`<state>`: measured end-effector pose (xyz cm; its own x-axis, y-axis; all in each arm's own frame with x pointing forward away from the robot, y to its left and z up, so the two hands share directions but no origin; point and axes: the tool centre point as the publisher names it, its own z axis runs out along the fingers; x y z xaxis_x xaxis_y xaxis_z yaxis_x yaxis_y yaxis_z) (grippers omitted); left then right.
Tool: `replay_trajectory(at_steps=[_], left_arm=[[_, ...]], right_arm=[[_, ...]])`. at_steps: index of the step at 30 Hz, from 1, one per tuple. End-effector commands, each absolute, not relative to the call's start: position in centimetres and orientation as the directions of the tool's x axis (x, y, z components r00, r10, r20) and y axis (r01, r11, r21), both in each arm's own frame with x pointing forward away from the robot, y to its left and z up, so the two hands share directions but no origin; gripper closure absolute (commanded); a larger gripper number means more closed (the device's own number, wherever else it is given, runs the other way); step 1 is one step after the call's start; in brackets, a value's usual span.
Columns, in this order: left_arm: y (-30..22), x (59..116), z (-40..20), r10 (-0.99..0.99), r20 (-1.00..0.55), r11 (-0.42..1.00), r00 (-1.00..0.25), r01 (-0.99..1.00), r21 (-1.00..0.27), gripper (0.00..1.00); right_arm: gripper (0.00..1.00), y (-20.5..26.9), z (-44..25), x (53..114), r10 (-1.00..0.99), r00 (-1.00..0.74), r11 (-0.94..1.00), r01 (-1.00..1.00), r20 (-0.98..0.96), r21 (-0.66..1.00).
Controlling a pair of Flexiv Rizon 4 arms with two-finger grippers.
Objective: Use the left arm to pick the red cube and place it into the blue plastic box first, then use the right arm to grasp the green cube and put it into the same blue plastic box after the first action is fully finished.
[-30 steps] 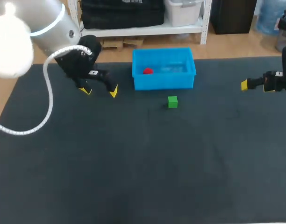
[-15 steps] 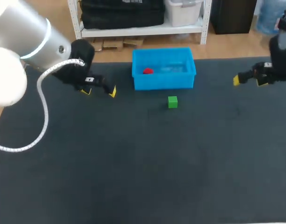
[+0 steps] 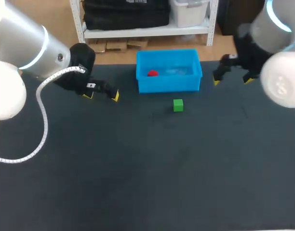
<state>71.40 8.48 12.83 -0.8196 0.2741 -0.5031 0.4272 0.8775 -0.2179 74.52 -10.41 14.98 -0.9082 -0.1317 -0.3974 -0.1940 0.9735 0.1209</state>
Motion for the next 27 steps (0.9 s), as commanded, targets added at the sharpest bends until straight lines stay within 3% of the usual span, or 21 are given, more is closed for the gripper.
replay_trajectory(at_steps=[1, 20, 27], left_arm=[[8.5, 71.3, 12.9, 0.273, -0.505, 0.877, -0.819, 0.428, -0.219, 0.00], [8.5, 71.3, 12.9, 0.273, -0.505, 0.877, -0.819, 0.428, -0.219, 0.00], [8.5, 71.3, 12.9, 0.273, -0.505, 0.877, -0.819, 0.428, -0.219, 0.00]], right_arm=[[0.00, -10.1, 14.8, 74.7, -0.128, -0.907, 0.992, -0.119, -0.402, -0.048], [0.00, -10.1, 14.8, 74.7, -0.128, -0.907, 0.992, -0.119, -0.402, -0.048], [0.00, -8.2, 12.8, 75.3, -0.078, -0.946, 0.993, -0.044, -0.315, -0.113]])
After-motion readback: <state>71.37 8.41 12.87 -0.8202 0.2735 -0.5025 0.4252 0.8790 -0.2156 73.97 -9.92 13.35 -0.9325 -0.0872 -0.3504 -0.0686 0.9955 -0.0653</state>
